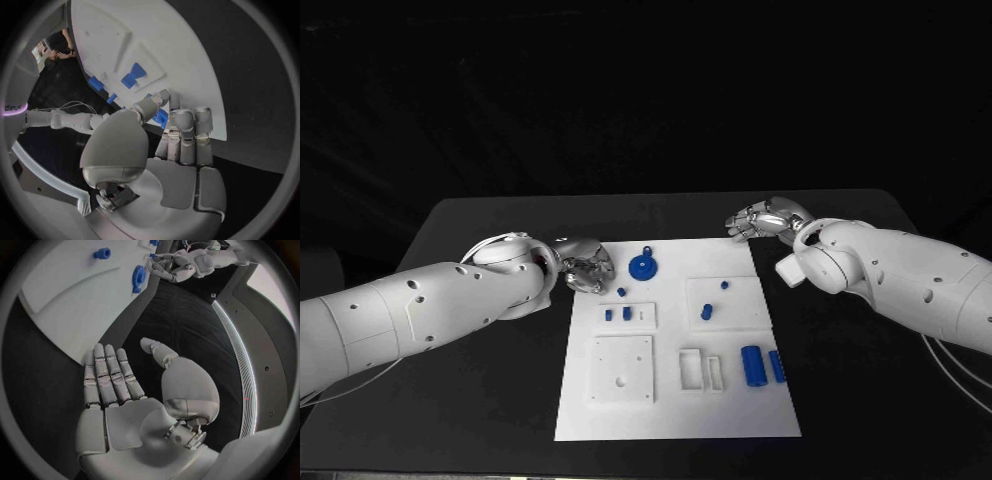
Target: Assemble the parts on the task board
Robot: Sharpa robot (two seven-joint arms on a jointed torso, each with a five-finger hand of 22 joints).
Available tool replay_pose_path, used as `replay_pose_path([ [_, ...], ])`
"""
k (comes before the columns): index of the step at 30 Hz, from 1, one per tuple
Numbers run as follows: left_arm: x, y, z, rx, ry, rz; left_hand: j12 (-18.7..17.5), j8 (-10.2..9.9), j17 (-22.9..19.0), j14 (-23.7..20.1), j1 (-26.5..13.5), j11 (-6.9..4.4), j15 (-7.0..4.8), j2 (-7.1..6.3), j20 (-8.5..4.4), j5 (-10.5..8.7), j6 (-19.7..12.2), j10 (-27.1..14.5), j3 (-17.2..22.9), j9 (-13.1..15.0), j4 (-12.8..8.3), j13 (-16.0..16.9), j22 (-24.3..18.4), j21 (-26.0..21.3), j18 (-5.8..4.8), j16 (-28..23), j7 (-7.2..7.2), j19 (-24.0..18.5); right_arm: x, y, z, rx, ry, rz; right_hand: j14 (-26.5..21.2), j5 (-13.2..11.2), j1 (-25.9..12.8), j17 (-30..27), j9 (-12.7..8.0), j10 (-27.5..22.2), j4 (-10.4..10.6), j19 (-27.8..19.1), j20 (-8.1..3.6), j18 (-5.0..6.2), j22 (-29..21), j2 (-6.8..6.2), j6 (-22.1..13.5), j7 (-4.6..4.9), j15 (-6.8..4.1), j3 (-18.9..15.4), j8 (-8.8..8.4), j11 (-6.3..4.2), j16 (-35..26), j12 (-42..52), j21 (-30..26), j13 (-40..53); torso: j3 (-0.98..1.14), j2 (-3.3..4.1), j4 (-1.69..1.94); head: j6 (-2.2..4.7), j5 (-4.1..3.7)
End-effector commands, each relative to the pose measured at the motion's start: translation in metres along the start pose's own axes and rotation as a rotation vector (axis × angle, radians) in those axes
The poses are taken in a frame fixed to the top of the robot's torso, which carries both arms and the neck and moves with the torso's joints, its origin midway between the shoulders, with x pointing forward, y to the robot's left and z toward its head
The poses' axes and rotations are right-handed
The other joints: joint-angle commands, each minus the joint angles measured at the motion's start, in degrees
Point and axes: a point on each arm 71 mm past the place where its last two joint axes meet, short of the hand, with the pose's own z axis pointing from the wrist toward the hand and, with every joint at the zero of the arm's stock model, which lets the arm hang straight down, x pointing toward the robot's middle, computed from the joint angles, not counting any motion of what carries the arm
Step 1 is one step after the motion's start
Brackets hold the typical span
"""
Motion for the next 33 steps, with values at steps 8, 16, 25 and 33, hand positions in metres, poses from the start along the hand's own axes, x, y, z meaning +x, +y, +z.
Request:
replay_pose_path([
  [8, -0.035, 0.042, -0.015, 0.037, -0.353, -0.651, -1.60, 4.02, -3.82, -4.56, -0.75, 1.50, 1.29, 0.74, -0.35, 0.00, 2.23, -2.10, 0.86, 1.19, 1.08, 0.18, -1.55, -5.15, 0.34, -7.70, 0.43, -4.83, 0.006, 0.008, -0.010, -0.103, 0.084, -0.424, 6.54, -8.68, 9.60, 3.29, 0.78, 6.98, -3.98, 8.28, -1.51, 0.78, 0.56, -1.68, 3.78, -0.50, -3.31, 3.05, 2.38, -2.91, 5.04, 3.85, 2.94, 2.16, 0.08, -0.19, -0.20, 1.58, -1.97],
  [16, -0.039, 0.038, -0.021, 0.093, -0.341, -0.901, -4.24, 6.17, -10.31, -6.71, -1.05, 3.62, 3.80, 2.67, 1.98, -0.87, 0.79, -4.54, 0.41, 1.69, -0.58, -0.32, -6.81, -14.26, -1.54, -24.11, 0.55, -8.71, 0.006, 0.023, -0.020, -0.239, 0.056, -0.681, 16.36, -7.33, 11.90, 8.70, 1.34, 10.82, -3.96, 21.10, -5.92, 0.78, 1.17, -2.68, 6.72, -1.81, -8.34, 3.92, 3.52, -4.83, 10.82, 5.11, 8.50, 4.38, 0.07, -0.23, -0.04, 2.08, -2.52],
  [25, -0.035, 0.031, -0.024, 0.108, -0.306, -0.961, -7.17, 6.93, -11.75, -11.52, -2.87, 4.40, 8.22, 2.98, 6.05, -1.16, -0.33, -4.48, -1.55, 0.98, -1.90, -1.46, -9.12, -21.41, -2.70, -37.91, 0.68, -14.93, 0.018, 0.041, -0.034, -0.269, 0.116, -0.835, 24.80, -8.37, 11.82, 14.62, 1.37, 14.11, -3.93, 31.51, -10.44, 0.78, 3.12, -3.37, 7.21, -2.12, -12.33, 2.33, 3.27, -6.47, 17.18, 4.77, 13.74, 6.12, -0.05, -0.35, -0.06, 2.46, -3.00],
  [33, -0.037, 0.028, -0.024, 0.113, -0.337, -0.902, -8.07, 6.93, -11.67, -13.73, -4.23, 4.67, 9.90, 2.15, 7.81, -0.82, -0.81, -4.35, -3.48, 0.47, -1.70, -1.97, -9.21, -23.24, -2.37, -41.56, 1.04, -17.28, 0.038, 0.050, -0.036, -0.244, 0.170, -1.022, 24.24, -10.54, 10.49, 16.16, 1.90, 14.39, -3.48, 32.45, -10.71, 0.78, 3.12, -4.76, 7.61, -2.24, -12.40, 3.60, 3.34, -6.53, 17.71, 4.13, 13.71, 7.95, -0.04, -0.30, 0.07, 2.75, -3.00],
])
